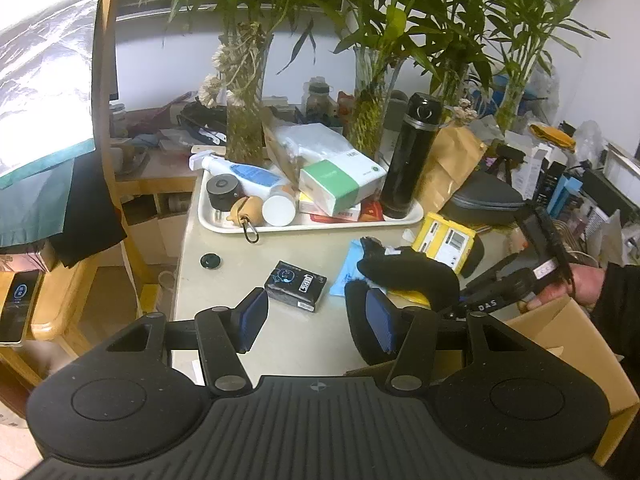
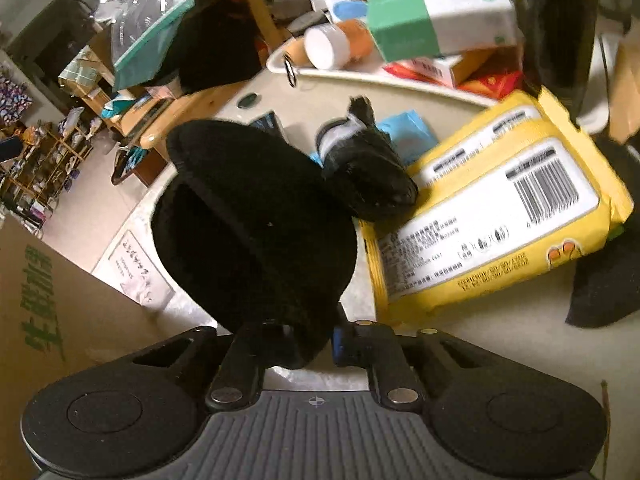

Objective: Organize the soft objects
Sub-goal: 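Carry the eye mask toward the box with the right tool while the left tool grasps the black card box, then lift the black card box with the left tool while the right tool holds the mask over the box, then open the left tool to drop the card box in the box while the right tool releases the mask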

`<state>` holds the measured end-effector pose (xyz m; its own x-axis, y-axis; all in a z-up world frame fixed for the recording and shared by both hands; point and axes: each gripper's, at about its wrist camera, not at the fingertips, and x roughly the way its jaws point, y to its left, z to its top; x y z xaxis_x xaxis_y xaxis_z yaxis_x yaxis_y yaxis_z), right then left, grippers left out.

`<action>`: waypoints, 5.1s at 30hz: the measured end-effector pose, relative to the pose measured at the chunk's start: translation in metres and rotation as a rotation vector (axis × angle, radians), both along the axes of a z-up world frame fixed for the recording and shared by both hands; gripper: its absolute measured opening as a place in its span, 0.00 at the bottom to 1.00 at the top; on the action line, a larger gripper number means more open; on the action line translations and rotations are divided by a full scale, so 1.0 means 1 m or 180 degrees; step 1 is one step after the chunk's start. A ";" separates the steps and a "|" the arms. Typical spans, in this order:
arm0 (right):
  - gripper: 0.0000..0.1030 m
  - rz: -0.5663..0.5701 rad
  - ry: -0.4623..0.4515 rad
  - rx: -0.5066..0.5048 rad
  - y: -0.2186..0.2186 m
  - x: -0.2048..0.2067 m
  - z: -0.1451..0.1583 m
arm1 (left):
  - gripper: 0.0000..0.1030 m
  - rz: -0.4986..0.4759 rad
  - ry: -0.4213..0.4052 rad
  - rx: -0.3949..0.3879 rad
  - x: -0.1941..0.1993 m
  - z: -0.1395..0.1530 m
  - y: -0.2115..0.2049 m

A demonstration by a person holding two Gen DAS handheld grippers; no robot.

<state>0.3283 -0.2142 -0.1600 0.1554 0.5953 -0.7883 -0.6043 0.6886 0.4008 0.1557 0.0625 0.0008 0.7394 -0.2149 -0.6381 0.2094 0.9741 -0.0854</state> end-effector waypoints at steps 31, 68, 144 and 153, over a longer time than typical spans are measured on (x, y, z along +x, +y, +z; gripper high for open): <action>0.11 -0.0962 -0.1209 0.0421 -0.077 -0.058 0.140 | 0.66 -0.0400 -0.0221 0.0041 0.052 -0.014 0.011; 0.11 -0.1226 -0.1078 0.0480 -0.100 -0.081 0.133 | 0.63 -0.0712 0.0606 0.0574 0.174 -0.150 -0.024; 0.12 -0.0721 -0.1524 -0.0045 -0.064 -0.241 0.192 | 0.75 -0.0727 -0.0330 -0.0031 -0.101 0.030 -0.027; 0.65 -0.0161 -0.1893 -0.0128 -0.032 -0.263 0.200 | 0.75 -0.0576 -0.0301 0.0046 -0.116 0.027 -0.018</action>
